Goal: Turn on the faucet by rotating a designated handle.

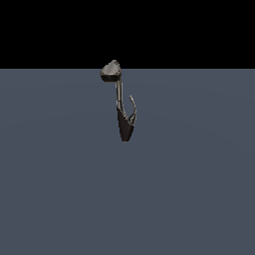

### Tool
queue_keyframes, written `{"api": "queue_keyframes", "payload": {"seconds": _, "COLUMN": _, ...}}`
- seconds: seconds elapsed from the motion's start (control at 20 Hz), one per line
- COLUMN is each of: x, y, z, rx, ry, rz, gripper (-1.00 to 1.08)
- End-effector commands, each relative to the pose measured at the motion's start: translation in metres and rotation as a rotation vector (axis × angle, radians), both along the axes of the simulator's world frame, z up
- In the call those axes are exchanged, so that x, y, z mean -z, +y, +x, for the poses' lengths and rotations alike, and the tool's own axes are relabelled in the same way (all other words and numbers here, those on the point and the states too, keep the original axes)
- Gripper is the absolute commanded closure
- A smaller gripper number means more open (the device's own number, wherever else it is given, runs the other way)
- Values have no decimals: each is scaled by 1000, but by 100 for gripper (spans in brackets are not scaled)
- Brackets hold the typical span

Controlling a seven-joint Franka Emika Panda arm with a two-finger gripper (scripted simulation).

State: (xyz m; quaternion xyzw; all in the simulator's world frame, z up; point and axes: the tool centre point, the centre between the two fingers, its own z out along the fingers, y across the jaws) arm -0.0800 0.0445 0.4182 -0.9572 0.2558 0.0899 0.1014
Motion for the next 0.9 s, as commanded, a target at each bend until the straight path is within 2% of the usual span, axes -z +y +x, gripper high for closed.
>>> {"api": "queue_keyframes", "payload": {"seconds": 0.0, "x": 13, "y": -1, "z": 17, "rx": 68, "ry": 29, "rz": 29, "gripper": 108}}
{"api": "queue_keyframes", "payload": {"seconds": 0.85, "x": 125, "y": -31, "z": 127, "rx": 564, "ry": 239, "rz": 245, "gripper": 108}}
